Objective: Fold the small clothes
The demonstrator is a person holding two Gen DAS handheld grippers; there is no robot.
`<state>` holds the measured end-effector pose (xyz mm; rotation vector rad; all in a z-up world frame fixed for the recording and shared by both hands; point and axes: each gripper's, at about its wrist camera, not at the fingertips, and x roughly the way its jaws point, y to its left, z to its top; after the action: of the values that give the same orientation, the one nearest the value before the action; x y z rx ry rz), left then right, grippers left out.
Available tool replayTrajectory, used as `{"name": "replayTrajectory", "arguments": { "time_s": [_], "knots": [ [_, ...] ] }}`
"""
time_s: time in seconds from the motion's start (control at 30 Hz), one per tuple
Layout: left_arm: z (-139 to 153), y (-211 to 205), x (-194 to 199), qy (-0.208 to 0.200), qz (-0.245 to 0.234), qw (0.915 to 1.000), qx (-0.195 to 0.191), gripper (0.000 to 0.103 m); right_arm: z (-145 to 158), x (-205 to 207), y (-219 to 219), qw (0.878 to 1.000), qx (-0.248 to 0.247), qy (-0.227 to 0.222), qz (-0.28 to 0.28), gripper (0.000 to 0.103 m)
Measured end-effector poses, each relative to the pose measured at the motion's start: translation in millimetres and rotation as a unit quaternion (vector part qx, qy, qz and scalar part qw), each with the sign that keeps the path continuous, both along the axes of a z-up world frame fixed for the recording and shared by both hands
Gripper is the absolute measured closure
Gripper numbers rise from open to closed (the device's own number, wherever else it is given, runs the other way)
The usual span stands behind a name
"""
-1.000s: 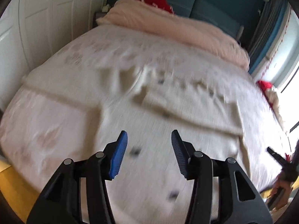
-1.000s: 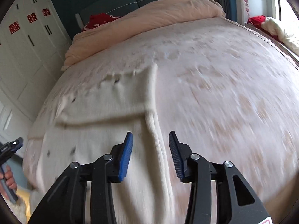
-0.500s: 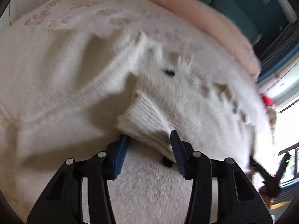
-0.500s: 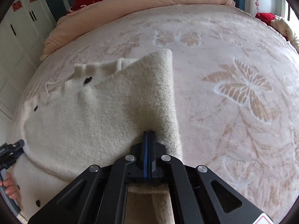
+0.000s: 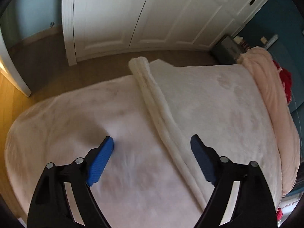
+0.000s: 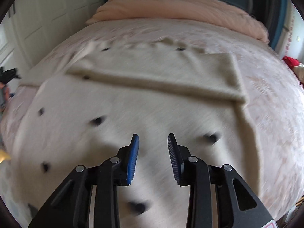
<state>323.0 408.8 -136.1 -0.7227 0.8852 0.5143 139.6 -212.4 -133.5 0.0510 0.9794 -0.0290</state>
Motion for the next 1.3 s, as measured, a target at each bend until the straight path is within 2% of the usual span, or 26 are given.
{"name": "replayTrajectory", "arguments": {
  "time_s": [0.03, 0.07, 0.1, 0.13, 0.2, 0.23, 0.27, 0.3, 0.33, 0.4, 0.47, 0.5, 0.57, 0.67, 0.73, 0.77, 0.8, 0.83, 0.87, 0.93, 1.0, 1.03, 1.1, 1.17, 1.23, 1.3],
  "knots": [
    [2.0, -0.6, 9.9, 0.003, -0.017, 0.9992, 0.037, 0.035, 0.3, -4.5, 9.7, 1.0, 0.0, 0.005, 0.008, 0.071],
    [2.7, -1.1, 19.1, 0.009, -0.041, 0.9977, 0.053, 0.067, 0.8, -7.4, 14.8, 1.0, -0.003, 0.007, 0.009, 0.069],
    [-0.5, -3.4, 28.5, 0.018, -0.066, 0.9965, 0.049, 0.074, 1.5, -10.1, 20.2, 1.0, -0.002, 0.009, 0.01, 0.069],
    [2.9, -5.5, 33.0, 0.021, -0.061, 0.9967, 0.049, 0.095, 2.8, -12.7, 23.8, 1.0, -0.001, 0.011, 0.01, 0.069],
    [17.0, -11.6, 35.5, -0.006, -0.05, 0.9987, 0.009, 0.097, 6.4, -15.2, 26.0, 1.0, 0.0, 0.008, 0.009, 0.069],
    [33.9, -20.6, 33.2, -0.035, -0.05, 0.9981, 0.0, 0.097, 9.4, -17.0, 26.1, 1.0, 0.002, 0.005, 0.007, 0.068],
    [59.0, -40.2, 29.1, -0.069, -0.071, 0.9951, 0.005, 0.097, 11.8, -17.5, 24.7, 1.0, 0.005, 0.002, 0.005, 0.068],
    [74.0, -54.5, 23.3, -0.082, -0.087, 0.9927, 0.018, 0.097, 14.2, -18.2, 23.3, 1.0, 0.009, -0.002, 0.003, 0.067],
    [100.7, -84.3, 19.4, -0.108, -0.121, 0.9859, 0.041, 0.098, 16.2, -18.2, 21.0, 1.0, 0.013, -0.007, 0.0, 0.066],
    [141.4, -140.0, 9.6, -0.155, -0.185, 0.9686, 0.062, 0.098, 21.1, -19.9, 17.3, 1.0, 0.023, -0.015, -0.005, 0.066],
    [178.1, -213.5, -7.5, -0.199, -0.264, 0.9412, 0.072, 0.097, 26.0, -24.9, 12.6, 0.999, 0.03, -0.025, -0.009, 0.066],
    [188.8, -245.1, -15.6, -0.211, -0.296, 0.9289, 0.07, 0.097, 27.8, -27.2, 9.8, 0.999, 0.033, -0.028, -0.01, 0.066],
    [200.5, -325.9, -36.9, -0.228, -0.373, 0.8981, 0.046, 0.097, 31.0, -33.7, 1.3, 0.998, 0.04, -0.035, -0.017, 0.064],
    [181.9, -422.3, -63.9, -0.215, -0.457, 0.8632, 0.006, 0.095, 32.3, -46.3, -18.3, 0.998, 0.04, -0.042, -0.031, 0.062],
    [144.8, -480.6, -80.6, -0.184, -0.503, 0.8444, -0.021, 0.09, 30.4, -54.7, -33.9, 0.997, 0.04, -0.041, -0.044, 0.061],
    [119.0, -503.8, -89.7, -0.16, -0.521, 0.8371, -0.043, 0.083, 29.0, -57.7, -40.1, 0.997, 0.042, -0.04, -0.049, 0.058],
    [100.1, -514.3, -96.0, -0.142, -0.526, 0.8364, -0.055, 0.079, 26.0, -61.7, -49.6, 0.997, 0.046, -0.036, -0.056, 0.056],
    [72.9, -524.0, -102.1, -0.115, -0.523, 0.8412, -0.074, 0.071, 23.6, -63.9, -55.5, 0.996, 0.049, -0.032, -0.061, 0.056],
    [51.3, -525.2, -108.5, -0.095, -0.514, 0.8479, -0.091, 0.07, 20.4, -66.4, -64.2, 0.996, 0.053, -0.025, -0.069, 0.056],
    [21.3, -503.4, -116.1, -0.068, -0.474, 0.8675, -0.134, 0.069, 18.8, -68.7, -75.1, 0.996, 0.055, -0.024, -0.074, 0.056],
    [5.4, -463.3, -123.4, -0.07, -0.421, 0.8845, -0.188, 0.065, 20.6, -62.2, -84.1, 0.995, 0.066, -0.027, -0.071, 0.054],
    [-0.2, -434.3, -124.3, -0.076, -0.381, 0.8987, -0.203, 0.06, 21.8, -52.3, -88.1, 0.995, 0.075, -0.03, -0.065, 0.053],
    [0.7, -397.6, -120.2, -0.078, -0.324, 0.9232, -0.192, 0.052, 23.0, -32.7, -91.5, 0.994, 0.082, -0.037, -0.061, 0.049],
    [-0.4, -362.7, -110.5, -0.074, -0.286, 0.9396, -0.173, 0.05, 22.5, -3.4, -98.3, 0.993, 0.087, -0.044, -0.067, 0.046],
    [-4.1, -334.5, -92.4, -0.063, -0.254, 0.9495, -0.172, 0.05, 19.2, 22.1, -108.5, 0.991, 0.092, -0.048, -0.086, 0.046],
    [-9.6, -313.2, -83.7, -0.065, -0.227, 0.9542, -0.184, 0.05, 14.0, 47.6, -121.0, 0.987, 0.104, -0.049, -0.115, 0.046]
  ]
}}
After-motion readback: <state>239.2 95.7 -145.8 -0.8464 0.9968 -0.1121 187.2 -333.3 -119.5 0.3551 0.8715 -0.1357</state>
